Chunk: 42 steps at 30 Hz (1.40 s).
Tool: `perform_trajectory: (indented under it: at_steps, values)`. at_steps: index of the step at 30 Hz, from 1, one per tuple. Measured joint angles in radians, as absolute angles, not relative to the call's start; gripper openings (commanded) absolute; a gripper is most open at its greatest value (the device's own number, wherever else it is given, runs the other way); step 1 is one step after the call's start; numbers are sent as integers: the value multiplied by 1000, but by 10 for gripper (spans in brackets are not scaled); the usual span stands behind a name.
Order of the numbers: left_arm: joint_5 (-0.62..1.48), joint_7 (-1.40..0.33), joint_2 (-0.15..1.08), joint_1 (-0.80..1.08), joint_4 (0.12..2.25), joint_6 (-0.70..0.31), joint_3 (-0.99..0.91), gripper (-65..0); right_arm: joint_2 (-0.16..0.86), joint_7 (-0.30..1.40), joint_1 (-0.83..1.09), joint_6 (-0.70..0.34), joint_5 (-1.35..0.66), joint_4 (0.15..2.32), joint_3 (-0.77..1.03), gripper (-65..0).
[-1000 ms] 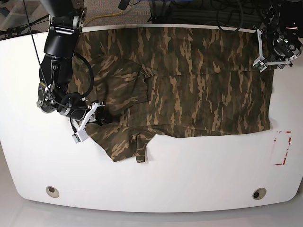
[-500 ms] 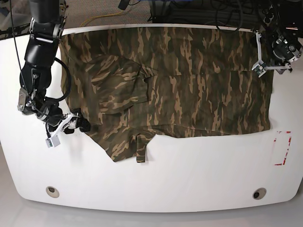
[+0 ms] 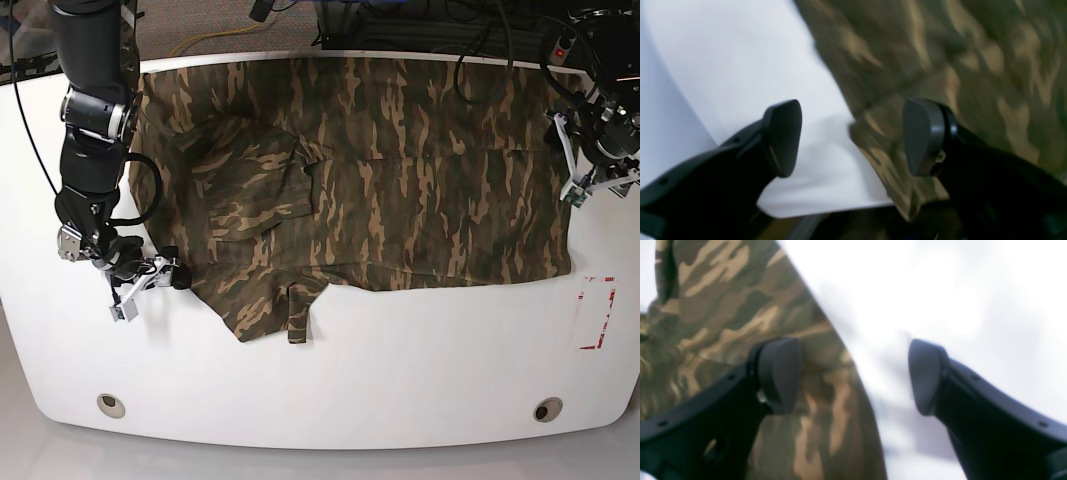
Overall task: Fold the T-shirt properly
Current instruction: 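Grasp the shirt's hem corner with the left gripper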
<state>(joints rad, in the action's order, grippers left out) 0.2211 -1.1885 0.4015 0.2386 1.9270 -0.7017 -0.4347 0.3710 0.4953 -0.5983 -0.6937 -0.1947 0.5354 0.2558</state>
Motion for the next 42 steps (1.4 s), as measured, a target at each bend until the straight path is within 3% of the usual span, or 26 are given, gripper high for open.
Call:
perform_trajectory:
  at_steps: [14, 16, 18, 21, 24, 30, 42]
  values:
    - [205, -1203, 385, -10, 1866, -700, -543, -203, 231, 448, -626, -700, -188, 497, 260, -182]
    - [210, -1200, 383, -46, 1803, -701, -542, -203, 225, 446, -627, -700, -190, 497, 261, -241]
    - [201, -1204, 381, -86, 1724, -699, -542, -200, 222, 442, -626, -699, -187, 497, 260, -344]
    - [200, -1203, 378, -155, 1627, -683, -542, -125, 217, 435, -625, -693, -183, 495, 259, -485]
    - [202, -1184, 381, -216, 1542, -640, -524, -57, 216, 440, -620, -693, -181, 491, 257, -542]
    - [207, -1040, 383, -260, 1395, -483, -452, -15, 216, 438, -618, -693, -180, 490, 257, -549]
    - [197, -813, 380, -389, 956, -460, -439, -17, 216, 422, -601, -699, -189, 493, 257, -549]
